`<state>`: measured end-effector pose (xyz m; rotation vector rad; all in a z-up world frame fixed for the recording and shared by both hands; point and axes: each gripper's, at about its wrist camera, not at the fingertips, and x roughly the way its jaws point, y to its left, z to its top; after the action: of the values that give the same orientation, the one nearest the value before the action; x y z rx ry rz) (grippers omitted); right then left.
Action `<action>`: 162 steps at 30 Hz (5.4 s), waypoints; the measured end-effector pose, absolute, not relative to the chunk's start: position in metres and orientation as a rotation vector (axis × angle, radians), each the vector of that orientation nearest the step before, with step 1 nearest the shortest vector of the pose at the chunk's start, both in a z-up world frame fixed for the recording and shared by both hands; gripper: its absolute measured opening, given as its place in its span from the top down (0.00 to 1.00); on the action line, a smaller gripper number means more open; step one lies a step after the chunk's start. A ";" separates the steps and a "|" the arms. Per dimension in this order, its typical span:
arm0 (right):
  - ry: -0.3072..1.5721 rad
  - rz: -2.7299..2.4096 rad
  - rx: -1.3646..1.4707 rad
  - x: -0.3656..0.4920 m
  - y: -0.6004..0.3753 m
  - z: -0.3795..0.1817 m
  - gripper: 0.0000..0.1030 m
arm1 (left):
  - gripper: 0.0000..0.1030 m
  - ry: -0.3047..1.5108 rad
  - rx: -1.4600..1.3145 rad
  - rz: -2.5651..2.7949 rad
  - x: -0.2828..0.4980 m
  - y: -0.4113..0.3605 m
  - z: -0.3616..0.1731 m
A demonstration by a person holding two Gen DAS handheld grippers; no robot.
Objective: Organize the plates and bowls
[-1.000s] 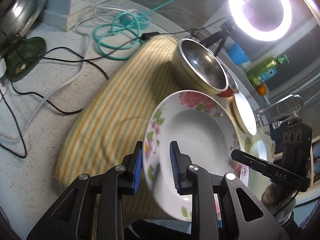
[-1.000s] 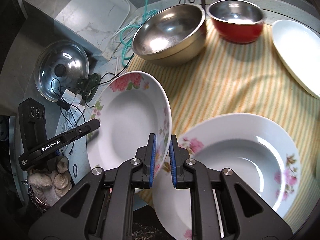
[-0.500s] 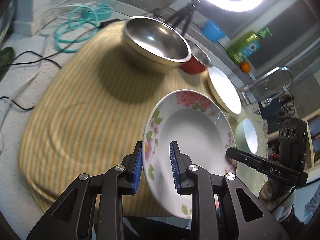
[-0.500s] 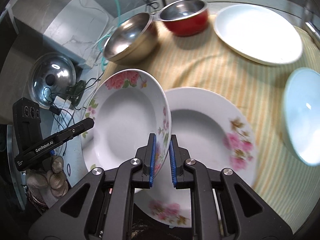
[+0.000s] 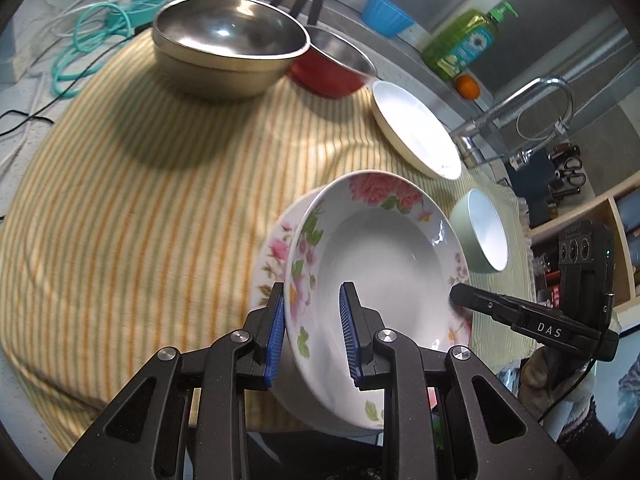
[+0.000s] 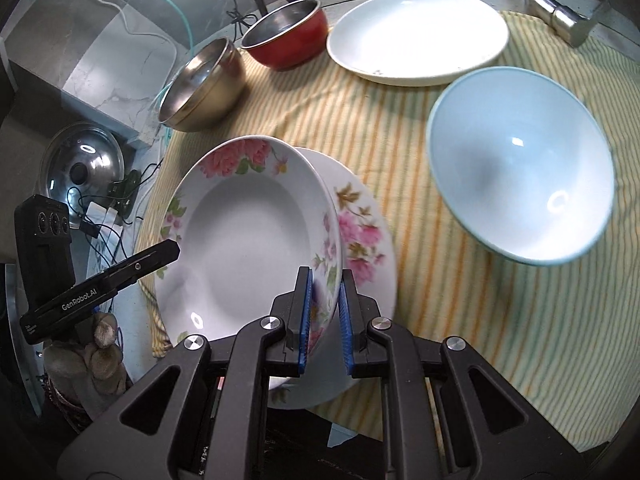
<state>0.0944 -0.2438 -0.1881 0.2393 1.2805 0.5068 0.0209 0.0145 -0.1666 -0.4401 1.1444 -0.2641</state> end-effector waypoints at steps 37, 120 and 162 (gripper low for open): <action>1.232 0.519 0.000 0.079 -0.222 -0.188 0.72 | 0.78 1.180 -0.316 -0.194 0.021 0.001 -0.172; 0.950 0.431 0.231 0.248 -0.367 -0.115 0.15 | 0.46 1.033 -0.363 -0.266 0.166 -0.070 -0.127; 1.180 0.430 0.073 0.339 -0.315 -0.202 0.87 | 0.78 1.176 -0.343 -0.310 0.238 -0.087 -0.187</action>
<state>0.3391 -0.3150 -0.2022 0.0729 1.1805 0.4305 0.2379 -0.0866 -0.1865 -0.3433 1.1760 -0.3096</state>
